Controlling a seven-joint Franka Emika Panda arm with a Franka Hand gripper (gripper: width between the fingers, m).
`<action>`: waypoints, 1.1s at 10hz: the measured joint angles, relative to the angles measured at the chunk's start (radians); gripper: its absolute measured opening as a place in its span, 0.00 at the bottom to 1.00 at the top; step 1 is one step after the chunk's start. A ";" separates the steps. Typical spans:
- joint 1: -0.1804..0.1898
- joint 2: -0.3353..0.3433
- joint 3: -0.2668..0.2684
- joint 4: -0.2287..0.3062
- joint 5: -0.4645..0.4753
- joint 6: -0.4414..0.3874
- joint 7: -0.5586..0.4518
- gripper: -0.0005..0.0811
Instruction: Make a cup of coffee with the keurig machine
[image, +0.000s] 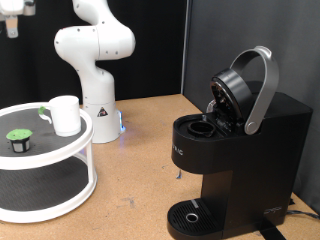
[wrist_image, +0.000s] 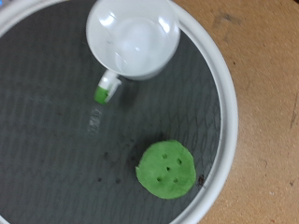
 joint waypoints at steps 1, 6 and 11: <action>-0.003 0.040 -0.001 0.010 0.000 0.022 0.017 0.99; 0.068 0.049 -0.038 0.006 0.051 0.020 -0.231 0.99; 0.125 0.114 -0.052 0.014 0.066 0.041 -0.376 0.99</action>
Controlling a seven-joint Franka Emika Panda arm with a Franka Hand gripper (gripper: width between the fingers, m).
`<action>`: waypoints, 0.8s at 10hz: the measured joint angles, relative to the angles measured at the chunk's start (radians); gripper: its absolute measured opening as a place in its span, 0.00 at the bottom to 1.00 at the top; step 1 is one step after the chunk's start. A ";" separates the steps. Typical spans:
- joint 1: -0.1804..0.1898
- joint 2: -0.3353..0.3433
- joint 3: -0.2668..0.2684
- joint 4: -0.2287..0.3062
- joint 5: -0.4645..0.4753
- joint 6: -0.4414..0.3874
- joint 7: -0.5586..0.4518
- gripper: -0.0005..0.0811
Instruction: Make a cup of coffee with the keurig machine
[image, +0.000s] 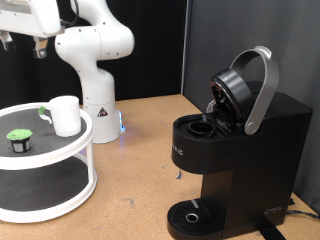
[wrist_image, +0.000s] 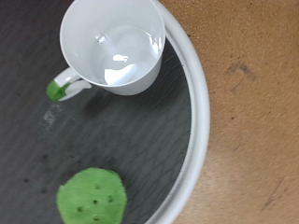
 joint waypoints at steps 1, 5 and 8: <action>0.010 -0.007 -0.017 -0.010 0.007 0.006 -0.099 0.99; 0.023 -0.010 -0.065 -0.065 -0.012 0.054 -0.293 0.99; 0.016 0.006 -0.086 -0.126 -0.048 0.130 -0.293 0.99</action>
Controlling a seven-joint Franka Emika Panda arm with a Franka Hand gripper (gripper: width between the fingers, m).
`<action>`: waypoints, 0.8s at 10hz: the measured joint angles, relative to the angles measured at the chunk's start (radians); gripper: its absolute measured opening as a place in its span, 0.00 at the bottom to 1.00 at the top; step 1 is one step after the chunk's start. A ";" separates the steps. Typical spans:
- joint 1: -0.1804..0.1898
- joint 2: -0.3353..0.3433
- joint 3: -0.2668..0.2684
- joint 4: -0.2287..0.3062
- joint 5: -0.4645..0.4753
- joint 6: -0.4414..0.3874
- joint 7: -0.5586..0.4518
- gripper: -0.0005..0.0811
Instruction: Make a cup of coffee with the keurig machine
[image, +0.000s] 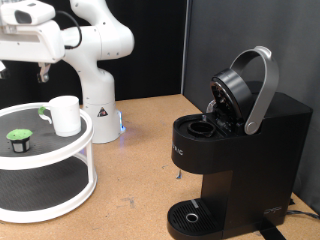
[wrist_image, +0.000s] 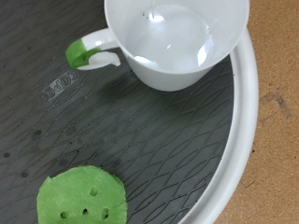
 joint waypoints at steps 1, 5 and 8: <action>-0.004 0.002 -0.011 -0.020 -0.006 0.033 0.001 0.99; -0.015 0.002 -0.020 -0.043 -0.018 0.073 0.018 0.99; -0.015 0.007 -0.047 -0.056 -0.050 0.091 -0.076 0.99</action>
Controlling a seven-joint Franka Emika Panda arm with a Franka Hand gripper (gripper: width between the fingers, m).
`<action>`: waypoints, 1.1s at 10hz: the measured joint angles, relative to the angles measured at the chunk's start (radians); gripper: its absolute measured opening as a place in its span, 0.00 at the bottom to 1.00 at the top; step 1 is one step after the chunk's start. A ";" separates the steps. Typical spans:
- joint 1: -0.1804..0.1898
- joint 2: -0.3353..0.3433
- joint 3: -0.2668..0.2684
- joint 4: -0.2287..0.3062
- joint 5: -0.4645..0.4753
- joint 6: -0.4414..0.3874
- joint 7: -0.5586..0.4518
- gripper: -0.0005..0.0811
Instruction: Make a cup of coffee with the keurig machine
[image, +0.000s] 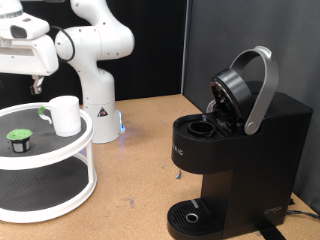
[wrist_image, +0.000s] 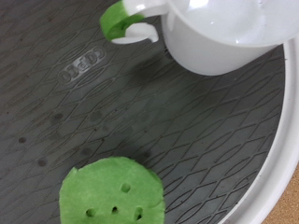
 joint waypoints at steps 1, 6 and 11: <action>0.000 0.006 -0.013 -0.003 -0.005 0.018 -0.022 0.99; 0.006 0.056 -0.058 -0.015 -0.007 0.114 -0.095 0.99; 0.014 0.086 -0.063 -0.019 0.008 0.129 -0.095 0.99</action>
